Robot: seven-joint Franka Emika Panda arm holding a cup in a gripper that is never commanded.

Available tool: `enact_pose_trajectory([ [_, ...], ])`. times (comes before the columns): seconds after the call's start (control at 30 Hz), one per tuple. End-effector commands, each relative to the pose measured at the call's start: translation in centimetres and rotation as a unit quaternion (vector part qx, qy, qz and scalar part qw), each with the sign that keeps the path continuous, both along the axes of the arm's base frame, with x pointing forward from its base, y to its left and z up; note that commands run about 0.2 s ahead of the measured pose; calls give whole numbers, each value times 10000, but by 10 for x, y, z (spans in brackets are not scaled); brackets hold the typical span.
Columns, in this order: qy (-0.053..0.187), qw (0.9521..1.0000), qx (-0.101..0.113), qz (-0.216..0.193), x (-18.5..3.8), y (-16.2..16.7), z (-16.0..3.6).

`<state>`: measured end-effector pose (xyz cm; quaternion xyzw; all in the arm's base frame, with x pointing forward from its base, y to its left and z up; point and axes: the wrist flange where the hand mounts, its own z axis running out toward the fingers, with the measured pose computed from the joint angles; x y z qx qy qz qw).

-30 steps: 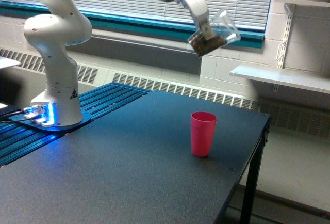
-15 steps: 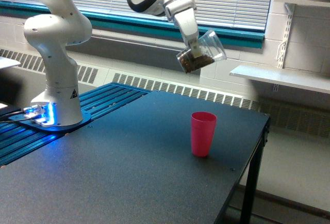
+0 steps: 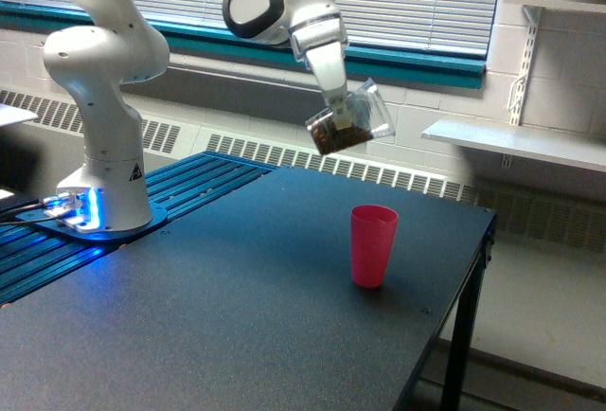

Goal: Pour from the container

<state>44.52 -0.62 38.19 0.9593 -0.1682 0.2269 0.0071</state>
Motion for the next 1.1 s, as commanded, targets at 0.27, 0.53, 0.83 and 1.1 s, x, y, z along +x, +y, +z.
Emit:
enact_pose_trajectory([
  [0.27,159,9997,-111,-130,-7,-1,-18],
  [0.53,276,9993,-203,-165,-11,0,-26],
  [0.83,427,9984,-338,-170,-14,5,-34],
  [1.1,554,9972,-472,-172,-16,10,-41],
])
